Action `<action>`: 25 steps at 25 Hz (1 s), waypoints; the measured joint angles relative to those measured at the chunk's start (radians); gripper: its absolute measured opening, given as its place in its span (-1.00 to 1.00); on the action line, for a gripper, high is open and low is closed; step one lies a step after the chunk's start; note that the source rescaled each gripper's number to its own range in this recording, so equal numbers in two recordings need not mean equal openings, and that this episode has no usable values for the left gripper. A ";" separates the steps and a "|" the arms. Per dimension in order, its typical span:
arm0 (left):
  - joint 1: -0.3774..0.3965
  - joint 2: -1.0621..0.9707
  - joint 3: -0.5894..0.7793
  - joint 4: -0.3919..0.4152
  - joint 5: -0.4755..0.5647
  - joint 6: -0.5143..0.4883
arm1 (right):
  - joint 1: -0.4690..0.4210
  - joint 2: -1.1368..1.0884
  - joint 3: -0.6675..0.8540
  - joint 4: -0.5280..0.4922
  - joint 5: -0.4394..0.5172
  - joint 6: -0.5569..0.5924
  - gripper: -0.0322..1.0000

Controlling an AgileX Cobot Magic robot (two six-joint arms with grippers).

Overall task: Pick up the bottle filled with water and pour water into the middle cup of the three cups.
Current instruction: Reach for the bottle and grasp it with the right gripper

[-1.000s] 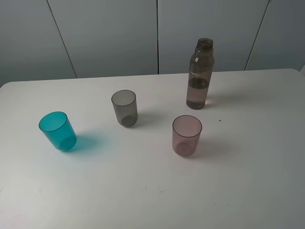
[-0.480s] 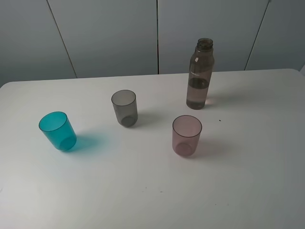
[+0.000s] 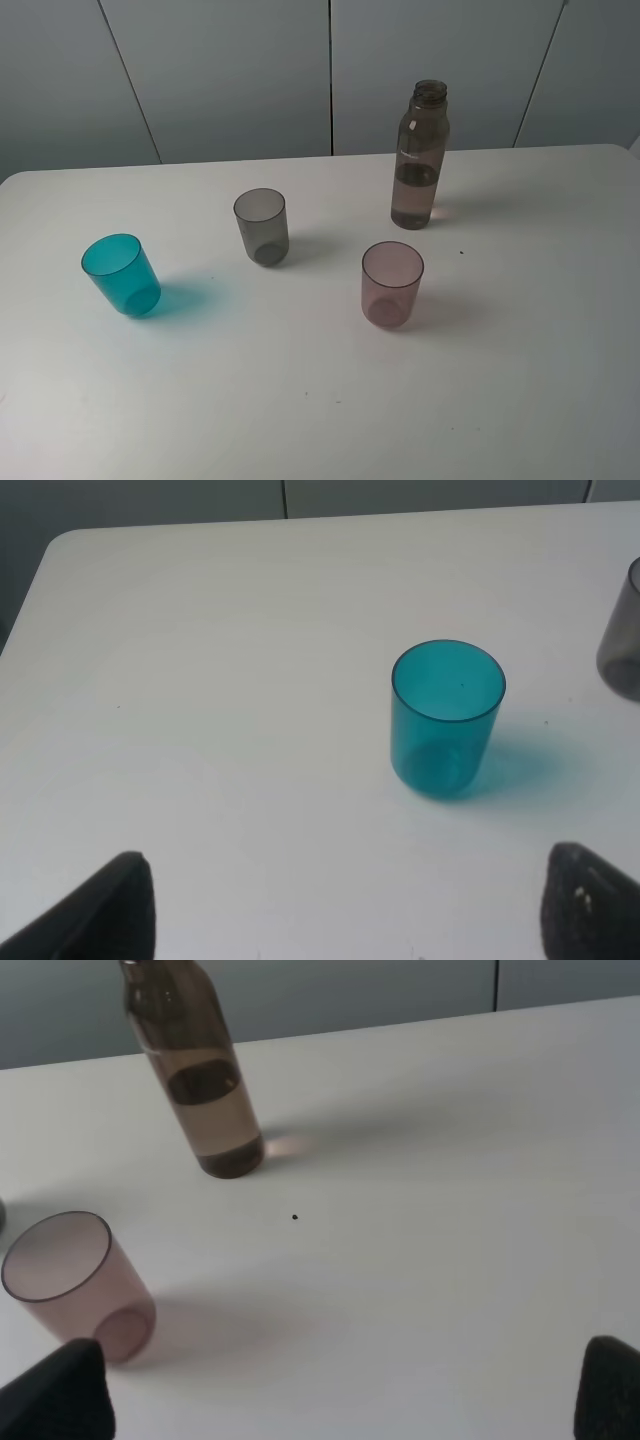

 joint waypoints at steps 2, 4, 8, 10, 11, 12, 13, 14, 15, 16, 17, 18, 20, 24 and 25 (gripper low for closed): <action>0.000 0.000 0.000 0.000 0.000 0.000 | 0.000 0.000 0.000 0.009 0.003 0.005 1.00; 0.000 0.000 0.000 0.000 0.000 0.000 | 0.000 0.000 -0.002 0.021 0.010 0.012 1.00; 0.000 0.000 0.000 0.000 0.000 0.000 | 0.000 0.034 -0.043 0.025 0.015 0.013 1.00; 0.000 0.000 0.000 0.000 0.000 0.000 | 0.000 0.100 -0.077 0.025 0.015 0.016 1.00; 0.000 0.000 0.000 0.000 0.000 -0.002 | 0.000 0.133 -0.099 0.025 0.015 0.016 1.00; 0.000 0.000 0.000 0.000 0.000 -0.002 | 0.000 0.176 -0.121 0.025 0.013 0.016 1.00; 0.000 0.000 0.000 0.000 0.000 -0.002 | 0.000 0.221 -0.139 0.025 0.008 0.011 1.00; 0.000 0.000 0.000 0.000 0.000 -0.004 | 0.000 0.267 -0.159 0.025 0.000 0.006 1.00; 0.000 0.000 0.000 0.000 0.000 -0.004 | 0.000 0.303 -0.179 0.025 -0.010 -0.001 1.00; 0.000 0.000 0.000 0.000 0.000 -0.004 | 0.000 0.347 -0.195 0.025 -0.024 -0.010 1.00; 0.000 0.000 0.000 0.000 0.000 -0.004 | 0.000 0.387 -0.207 0.025 -0.041 -0.023 1.00; 0.000 0.000 0.000 0.000 0.000 -0.004 | 0.000 0.426 -0.217 0.025 -0.061 -0.034 1.00; 0.000 0.000 0.000 0.000 0.000 -0.004 | 0.000 0.488 -0.222 0.035 -0.111 -0.069 1.00; 0.000 0.000 0.000 0.000 0.000 -0.004 | 0.002 0.595 -0.224 0.102 -0.237 -0.155 1.00; 0.000 0.000 0.000 0.000 0.000 -0.004 | 0.012 0.619 -0.224 0.112 -0.275 -0.177 1.00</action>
